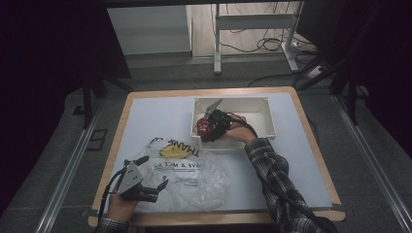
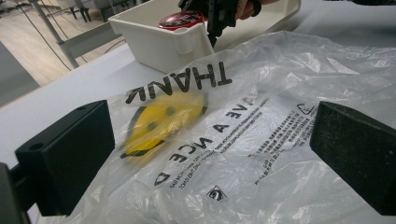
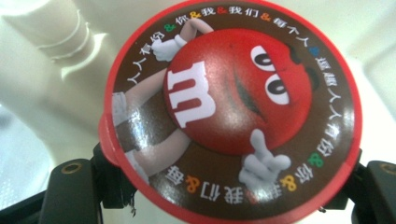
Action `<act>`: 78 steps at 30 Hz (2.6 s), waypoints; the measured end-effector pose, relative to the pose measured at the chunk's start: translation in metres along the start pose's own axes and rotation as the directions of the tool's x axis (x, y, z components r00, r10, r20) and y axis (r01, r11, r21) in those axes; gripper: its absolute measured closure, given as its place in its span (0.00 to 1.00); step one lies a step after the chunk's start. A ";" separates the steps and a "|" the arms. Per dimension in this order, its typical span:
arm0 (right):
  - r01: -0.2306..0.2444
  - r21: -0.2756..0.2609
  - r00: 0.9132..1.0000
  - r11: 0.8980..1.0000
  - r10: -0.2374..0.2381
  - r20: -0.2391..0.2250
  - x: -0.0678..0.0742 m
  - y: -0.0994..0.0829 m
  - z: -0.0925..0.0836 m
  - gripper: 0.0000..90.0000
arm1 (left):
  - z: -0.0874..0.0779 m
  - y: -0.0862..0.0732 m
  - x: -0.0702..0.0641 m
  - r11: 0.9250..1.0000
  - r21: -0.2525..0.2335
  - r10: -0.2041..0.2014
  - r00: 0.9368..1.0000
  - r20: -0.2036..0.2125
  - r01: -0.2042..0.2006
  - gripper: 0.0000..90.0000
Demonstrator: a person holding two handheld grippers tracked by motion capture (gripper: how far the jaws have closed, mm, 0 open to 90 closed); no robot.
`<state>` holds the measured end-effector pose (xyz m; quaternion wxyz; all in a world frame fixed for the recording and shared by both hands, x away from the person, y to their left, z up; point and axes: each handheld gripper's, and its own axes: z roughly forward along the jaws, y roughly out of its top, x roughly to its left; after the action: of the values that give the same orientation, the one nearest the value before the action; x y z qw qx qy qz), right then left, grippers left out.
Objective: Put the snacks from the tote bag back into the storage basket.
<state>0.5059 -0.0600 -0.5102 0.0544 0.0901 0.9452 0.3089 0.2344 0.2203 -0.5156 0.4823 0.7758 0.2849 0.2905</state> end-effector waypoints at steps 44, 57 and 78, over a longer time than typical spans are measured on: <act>-0.074 -0.096 0.995 0.993 0.080 0.053 0.010 -0.002 -0.026 0.09 | 0.001 0.000 -0.001 1.000 0.008 0.009 1.000 -0.002 -0.009 0.00; -0.082 -0.126 0.994 0.989 0.091 0.064 0.020 -0.007 -0.038 0.08 | 0.002 0.000 -0.002 1.000 0.014 0.017 1.000 -0.007 -0.017 0.00; -0.060 -0.173 0.995 0.983 0.074 0.074 0.042 -0.004 -0.051 0.08 | -0.002 0.002 -0.004 0.999 -0.007 0.047 0.998 -0.048 -0.048 0.00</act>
<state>0.4559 -0.0840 -0.4734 0.0895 0.1292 0.9087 0.3867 0.2305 0.2182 -0.5136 0.4716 0.7731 0.2767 0.3215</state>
